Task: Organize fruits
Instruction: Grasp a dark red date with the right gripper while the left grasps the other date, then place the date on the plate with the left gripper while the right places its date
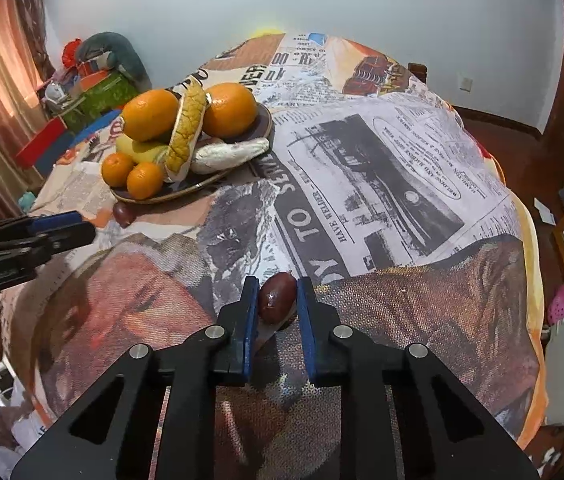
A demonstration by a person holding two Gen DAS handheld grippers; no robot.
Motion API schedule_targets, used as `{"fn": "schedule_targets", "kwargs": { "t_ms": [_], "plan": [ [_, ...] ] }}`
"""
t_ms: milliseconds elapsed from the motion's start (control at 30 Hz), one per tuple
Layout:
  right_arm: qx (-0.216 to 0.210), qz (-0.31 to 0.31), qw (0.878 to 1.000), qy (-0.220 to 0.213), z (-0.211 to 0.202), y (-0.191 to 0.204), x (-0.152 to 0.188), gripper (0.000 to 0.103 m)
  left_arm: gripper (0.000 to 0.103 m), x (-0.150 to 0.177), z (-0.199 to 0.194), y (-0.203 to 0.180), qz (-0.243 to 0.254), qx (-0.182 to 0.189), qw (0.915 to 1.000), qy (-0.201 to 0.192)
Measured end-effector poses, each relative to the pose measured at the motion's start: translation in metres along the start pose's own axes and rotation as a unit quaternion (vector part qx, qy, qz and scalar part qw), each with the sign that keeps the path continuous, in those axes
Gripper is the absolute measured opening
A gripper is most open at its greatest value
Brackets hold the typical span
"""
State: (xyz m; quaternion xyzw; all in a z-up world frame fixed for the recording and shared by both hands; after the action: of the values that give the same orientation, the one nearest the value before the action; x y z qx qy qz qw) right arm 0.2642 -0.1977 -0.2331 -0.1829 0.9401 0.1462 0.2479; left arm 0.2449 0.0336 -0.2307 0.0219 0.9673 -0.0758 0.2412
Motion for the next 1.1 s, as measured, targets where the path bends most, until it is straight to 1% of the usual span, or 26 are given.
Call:
{"fn": "schedule_targets", "kwargs": {
  "t_ms": [200, 267, 300, 333, 567, 700, 800, 967, 1100],
  "plan": [
    [-0.014, -0.001, 1.000, -0.014, -0.008, 0.001, -0.009, 0.017, 0.037, -0.013, 0.018, -0.001, -0.002, 0.008, 0.9999, 0.013],
    [-0.017, -0.005, 1.000, -0.016, -0.008, 0.002, -0.012, 0.017, 0.032, -0.016, 0.027, -0.002, -0.002, 0.004, 0.9997, 0.023],
    [-0.017, -0.005, 1.000, -0.018, -0.008, 0.003, -0.013, 0.017, 0.031, -0.017, 0.031, -0.002, -0.003, 0.000, 0.9997, 0.026],
    [-0.019, -0.006, 1.000, -0.018, -0.008, 0.004, -0.013, 0.017, 0.029, -0.017, 0.033, -0.001, -0.004, -0.003, 0.9997, 0.024],
    [-0.025, -0.007, 0.999, -0.025, -0.010, 0.006, -0.017, 0.017, 0.026, -0.018, 0.033, 0.000, -0.006, -0.001, 0.9997, 0.022],
    [-0.026, -0.010, 0.999, -0.033, -0.015, 0.008, -0.020, 0.017, 0.026, -0.015, 0.023, -0.001, -0.006, -0.001, 0.9999, 0.013],
    [-0.027, -0.012, 0.999, -0.039, -0.018, 0.009, -0.023, 0.017, 0.026, -0.016, 0.010, -0.003, -0.002, -0.003, 1.0000, -0.002],
    [-0.028, -0.015, 0.998, -0.048, -0.022, 0.013, -0.027, 0.017, 0.026, -0.027, -0.007, -0.008, 0.007, -0.006, 0.9995, -0.029],
    [-0.030, -0.017, 0.998, -0.049, -0.020, 0.015, -0.032, 0.017, 0.026, -0.039, -0.007, -0.011, 0.012, -0.010, 0.9991, -0.039]
  ]
}}
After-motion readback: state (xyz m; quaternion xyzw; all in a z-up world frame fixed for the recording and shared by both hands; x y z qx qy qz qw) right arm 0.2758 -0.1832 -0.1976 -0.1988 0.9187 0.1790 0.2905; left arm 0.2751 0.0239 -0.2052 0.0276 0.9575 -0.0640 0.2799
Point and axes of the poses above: each gripper's, at about its wrist camera, not at the fingertips, and z roughly the way its jaws point, y to its left, x to its underside, the point moved 1 cm from there along z, roughly the way its jaws point, and after that the axes turned 7 degrees about y, right-handed, at the moved point
